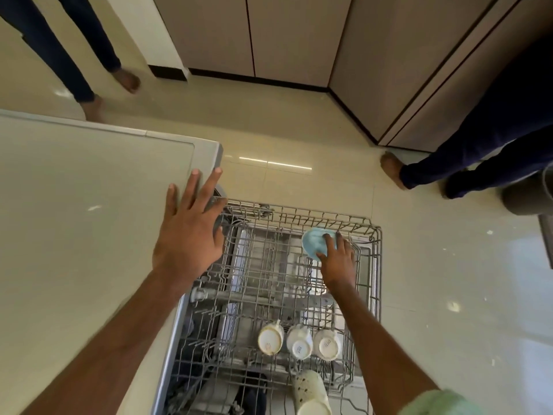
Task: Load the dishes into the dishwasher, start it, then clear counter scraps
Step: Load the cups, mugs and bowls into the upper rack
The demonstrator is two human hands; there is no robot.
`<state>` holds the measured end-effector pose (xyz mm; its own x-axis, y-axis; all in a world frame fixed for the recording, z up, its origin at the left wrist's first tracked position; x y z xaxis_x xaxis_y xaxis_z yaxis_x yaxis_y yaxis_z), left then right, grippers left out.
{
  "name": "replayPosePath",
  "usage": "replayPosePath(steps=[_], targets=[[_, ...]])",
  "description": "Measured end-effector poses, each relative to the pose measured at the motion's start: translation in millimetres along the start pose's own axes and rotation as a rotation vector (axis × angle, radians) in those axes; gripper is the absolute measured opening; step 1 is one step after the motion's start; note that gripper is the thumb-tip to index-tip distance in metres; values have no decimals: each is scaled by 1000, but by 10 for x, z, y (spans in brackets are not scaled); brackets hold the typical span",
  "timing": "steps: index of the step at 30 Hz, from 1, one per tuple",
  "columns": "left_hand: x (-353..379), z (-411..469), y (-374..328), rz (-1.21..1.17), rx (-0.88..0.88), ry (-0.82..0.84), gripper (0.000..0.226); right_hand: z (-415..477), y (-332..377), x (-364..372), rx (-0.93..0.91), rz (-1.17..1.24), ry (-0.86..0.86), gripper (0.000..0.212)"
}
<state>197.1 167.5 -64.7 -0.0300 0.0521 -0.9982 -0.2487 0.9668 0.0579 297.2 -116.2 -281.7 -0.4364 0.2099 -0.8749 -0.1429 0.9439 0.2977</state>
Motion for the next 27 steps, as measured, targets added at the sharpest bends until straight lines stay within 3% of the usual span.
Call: replayPosePath(steps=[15,18,22,25,27], targets=[[3,-18,0,-38,-5,-29,51,-413,132,-205,-98,-51,27,60],[-3,-29,6,-68,0,-46,63,-616,363,-497,-104,52,30,63],[-102,-105,-19,-196,-97,-44,85,-919,896,-1052,-311,38,-26,64],[-198,-602,-96,-383,-241,-58,82,-1238,1332,-1465,-473,51,-99,62],[-167,-1048,-156,-426,-244,12,77,-1454,1613,-1632,-579,58,-125,60]])
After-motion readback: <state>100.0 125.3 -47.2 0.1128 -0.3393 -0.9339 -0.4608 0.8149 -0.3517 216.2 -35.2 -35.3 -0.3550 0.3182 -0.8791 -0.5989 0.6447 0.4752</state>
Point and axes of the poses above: each hand's wrist, its own z-axis towards the middle knuckle, its own x-axis out of the palm, y = z × x, the point moved 5 cm from there along z, towards the middle knuckle, and after that the axes turned 4 degrees about -y, right-handed, at the moved point
